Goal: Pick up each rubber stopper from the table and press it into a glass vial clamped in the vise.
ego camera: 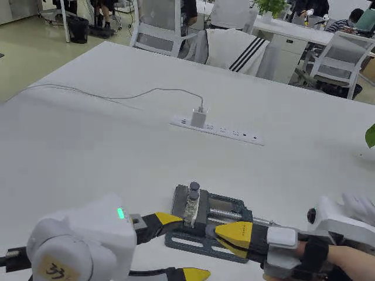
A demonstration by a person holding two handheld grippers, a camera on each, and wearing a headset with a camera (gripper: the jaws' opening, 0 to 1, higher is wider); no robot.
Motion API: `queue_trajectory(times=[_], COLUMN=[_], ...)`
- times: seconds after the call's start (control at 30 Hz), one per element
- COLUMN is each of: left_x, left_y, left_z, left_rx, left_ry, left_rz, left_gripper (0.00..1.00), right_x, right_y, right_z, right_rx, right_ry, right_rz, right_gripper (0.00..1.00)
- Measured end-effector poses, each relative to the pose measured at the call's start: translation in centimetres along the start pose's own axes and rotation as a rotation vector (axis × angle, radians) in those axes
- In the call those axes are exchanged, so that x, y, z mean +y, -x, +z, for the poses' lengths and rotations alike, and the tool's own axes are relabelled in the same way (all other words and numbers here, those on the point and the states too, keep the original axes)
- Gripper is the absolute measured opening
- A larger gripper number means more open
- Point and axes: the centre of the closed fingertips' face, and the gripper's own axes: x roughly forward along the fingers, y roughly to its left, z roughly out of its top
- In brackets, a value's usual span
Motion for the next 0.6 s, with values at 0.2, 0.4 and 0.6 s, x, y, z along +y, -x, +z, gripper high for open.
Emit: queue_trajectory(times=[0.2,0.4,0.6], left_x=[-0.5,-1.0,-1.1], left_y=[-0.5,-0.7,-0.5], left_z=[0.6,0.7,1.0], left_rx=[-0.028,-0.033,-0.047], left_ry=[0.007,0.014,0.011], left_rz=[-0.026,-0.053,-0.056], left_gripper=[0.24,0.14,0.08], right_x=[-0.5,-0.1,0.1], right_y=[0.2,0.0,-0.3], right_z=[-1.2,-1.6,-2.1], right_rx=[0.028,0.037,0.057], right_ry=[-0.024,-0.047,-0.057], right_rz=[-0.004,0.015,0.021], right_gripper=[0.0,0.0,0.0])
